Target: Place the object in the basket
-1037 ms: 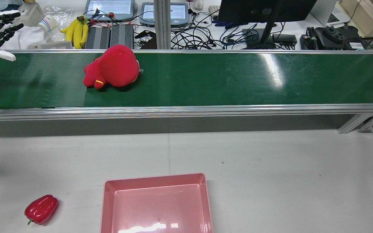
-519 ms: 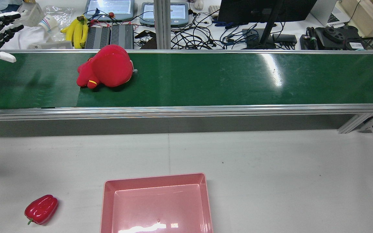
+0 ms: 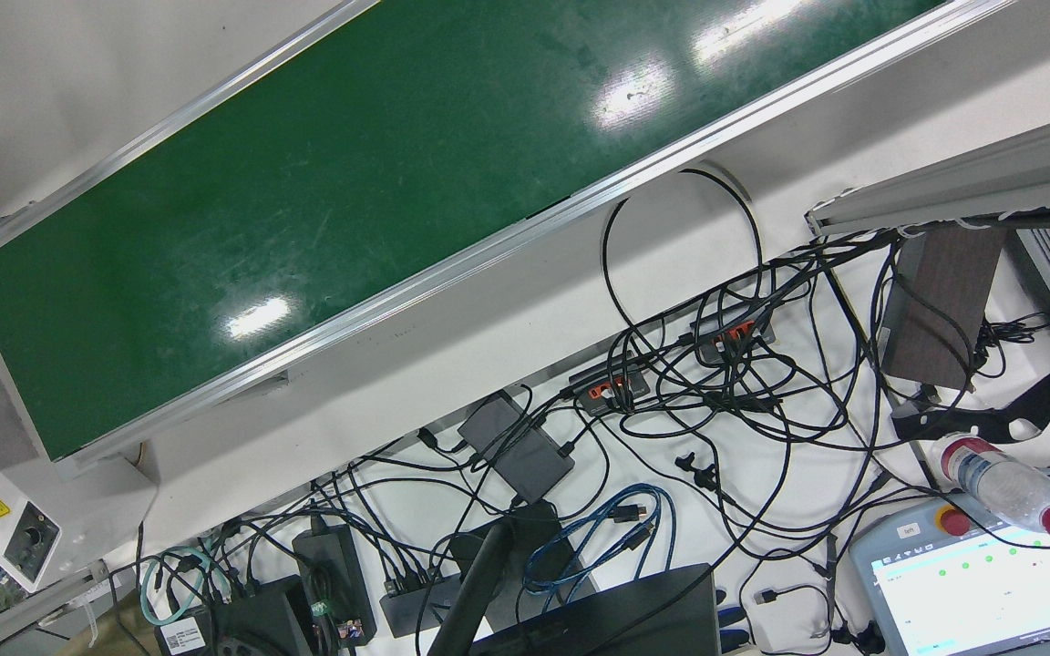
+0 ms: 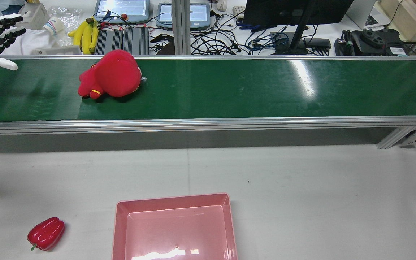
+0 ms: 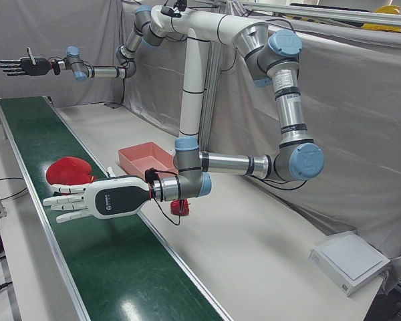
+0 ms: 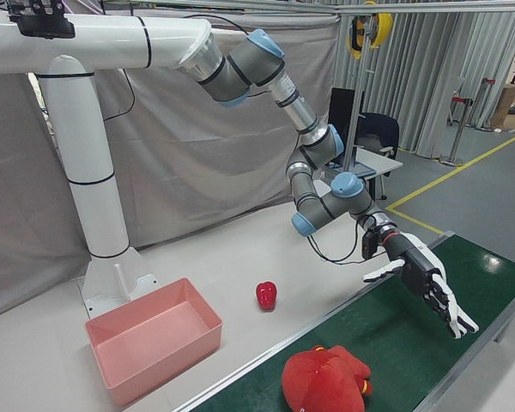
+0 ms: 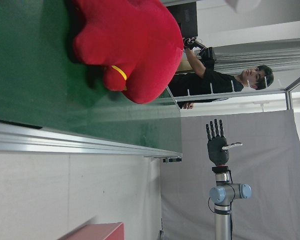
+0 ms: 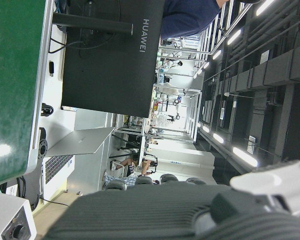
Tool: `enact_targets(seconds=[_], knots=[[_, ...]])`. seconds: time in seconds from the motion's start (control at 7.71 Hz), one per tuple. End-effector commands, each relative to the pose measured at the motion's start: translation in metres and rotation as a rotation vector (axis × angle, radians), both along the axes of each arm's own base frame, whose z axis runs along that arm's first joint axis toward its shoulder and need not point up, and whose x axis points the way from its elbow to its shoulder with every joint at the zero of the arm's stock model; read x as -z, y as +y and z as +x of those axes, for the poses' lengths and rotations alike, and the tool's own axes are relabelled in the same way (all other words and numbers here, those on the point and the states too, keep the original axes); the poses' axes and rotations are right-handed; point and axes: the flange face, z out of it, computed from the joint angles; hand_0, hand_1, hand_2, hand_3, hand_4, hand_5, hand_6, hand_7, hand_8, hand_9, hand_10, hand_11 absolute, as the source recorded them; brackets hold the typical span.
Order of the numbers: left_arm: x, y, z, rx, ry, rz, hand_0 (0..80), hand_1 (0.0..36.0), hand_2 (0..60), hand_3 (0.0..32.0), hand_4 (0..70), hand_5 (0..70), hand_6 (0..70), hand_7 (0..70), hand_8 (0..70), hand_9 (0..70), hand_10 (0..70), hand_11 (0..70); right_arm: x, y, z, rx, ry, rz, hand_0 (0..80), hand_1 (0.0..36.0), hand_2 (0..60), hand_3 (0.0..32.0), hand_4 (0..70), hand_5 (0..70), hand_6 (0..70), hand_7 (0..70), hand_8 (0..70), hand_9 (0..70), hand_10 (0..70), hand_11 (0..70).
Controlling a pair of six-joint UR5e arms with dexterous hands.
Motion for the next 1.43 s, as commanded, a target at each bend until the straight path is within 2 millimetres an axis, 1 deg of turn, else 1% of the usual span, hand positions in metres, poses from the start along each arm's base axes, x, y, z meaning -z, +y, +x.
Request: enact_targets(seconds=[0.0, 0.13, 0.26, 0.39, 0.52, 0.65, 0.78, 0.91, 1.04, 1.17, 1.3], knots=[[0.003, 0.001, 0.0, 0.009, -0.055, 0.001, 72.8, 20.5, 0.0, 0.0, 9.0, 18.7, 2.3, 2.6, 7.7, 12.4, 0.0, 0.0, 0.0, 0.0, 0.0, 0.0, 0.0, 0.0, 0.0, 0.0, 0.0, 0.0, 0.0, 0.0, 0.0, 0.0, 0.0, 0.0, 0.0, 0.0], [0.004, 0.001, 0.001, 0.013, -0.08, 0.004, 73.4, 20.3, 0.0, 0.0, 9.2, 18.3, 2.3, 2.7, 7.7, 12.4, 0.0, 0.0, 0.0, 0.0, 0.0, 0.0, 0.0, 0.0, 0.0, 0.0, 0.0, 0.0, 0.0, 0.0, 0.0, 0.0, 0.0, 0.0, 0.0, 0.0], [0.004, 0.004, 0.017, -0.013, -0.096, -0.012, 75.3, 20.5, 0.0, 0.0, 9.6, 18.2, 2.2, 2.5, 7.5, 12.2, 0.0, 0.0, 0.0, 0.0, 0.0, 0.0, 0.0, 0.0, 0.0, 0.0, 0.0, 0.0, 0.0, 0.0, 0.0, 0.0, 0.0, 0.0, 0.0, 0.0], [0.006, 0.005, 0.026, -0.025, -0.124, -0.01, 75.3, 20.5, 0.0, 0.0, 10.1, 18.4, 2.3, 2.5, 7.4, 12.1, 0.0, 0.0, 0.0, 0.0, 0.0, 0.0, 0.0, 0.0, 0.0, 0.0, 0.0, 0.0, 0.0, 0.0, 0.0, 0.0, 0.0, 0.0, 0.0, 0.0], [0.019, 0.0, 0.031, -0.022, -0.152, 0.003, 73.0, 20.6, 0.0, 0.0, 9.6, 18.5, 2.2, 2.5, 7.4, 12.1, 0.0, 0.0, 0.0, 0.0, 0.0, 0.0, 0.0, 0.0, 0.0, 0.0, 0.0, 0.0, 0.0, 0.0, 0.0, 0.0, 0.0, 0.0, 0.0, 0.0], [0.021, 0.003, 0.043, -0.041, -0.162, -0.002, 72.6, 20.6, 0.0, 0.0, 9.5, 18.4, 2.2, 2.5, 7.3, 12.0, 0.0, 0.0, 0.0, 0.0, 0.0, 0.0, 0.0, 0.0, 0.0, 0.0, 0.0, 0.0, 0.0, 0.0, 0.0, 0.0, 0.0, 0.0, 0.0, 0.0], [0.022, 0.003, 0.047, -0.045, -0.171, 0.001, 73.0, 20.7, 0.0, 0.0, 9.5, 18.5, 2.2, 2.3, 7.2, 11.8, 0.0, 0.0, -0.001, 0.001, 0.0, 0.0, 0.0, -0.002, 0.0, 0.0, 0.0, 0.0, 0.0, 0.0, 0.0, 0.0, 0.0, 0.0, 0.0, 0.0], [0.027, 0.002, 0.048, -0.041, -0.195, 0.004, 74.7, 21.0, 0.0, 0.0, 9.8, 18.5, 2.2, 2.4, 6.9, 11.3, 0.0, 0.0, 0.0, 0.0, 0.0, 0.0, 0.0, 0.0, 0.0, 0.0, 0.0, 0.0, 0.0, 0.0, 0.0, 0.0, 0.0, 0.0, 0.0, 0.0], [0.039, -0.002, 0.051, -0.038, -0.221, 0.012, 72.8, 21.0, 0.0, 0.0, 8.8, 18.3, 2.1, 2.4, 6.7, 11.2, 0.0, 0.0, 0.0, 0.0, 0.0, 0.0, 0.0, 0.0, 0.0, 0.0, 0.0, 0.0, 0.0, 0.0, 0.0, 0.0, 0.0, 0.0, 0.0, 0.0], [0.045, -0.005, 0.053, -0.037, -0.224, 0.016, 74.7, 21.1, 0.0, 0.0, 9.2, 18.4, 2.2, 2.4, 6.7, 11.0, 0.0, 0.0, -0.001, 0.001, 0.0, 0.0, 0.0, -0.002, 0.0, 0.0, 0.0, 0.0, 0.0, 0.0, 0.0, 0.0, 0.0, 0.0, 0.0, 0.0], [0.054, -0.007, 0.058, -0.036, -0.258, 0.028, 73.4, 21.1, 0.0, 0.0, 8.9, 18.5, 2.2, 2.4, 6.7, 11.3, 0.0, 0.0, 0.0, 0.0, 0.0, 0.0, 0.0, 0.0, 0.0, 0.0, 0.0, 0.0, 0.0, 0.0, 0.0, 0.0, 0.0, 0.0, 0.0, 0.0]])
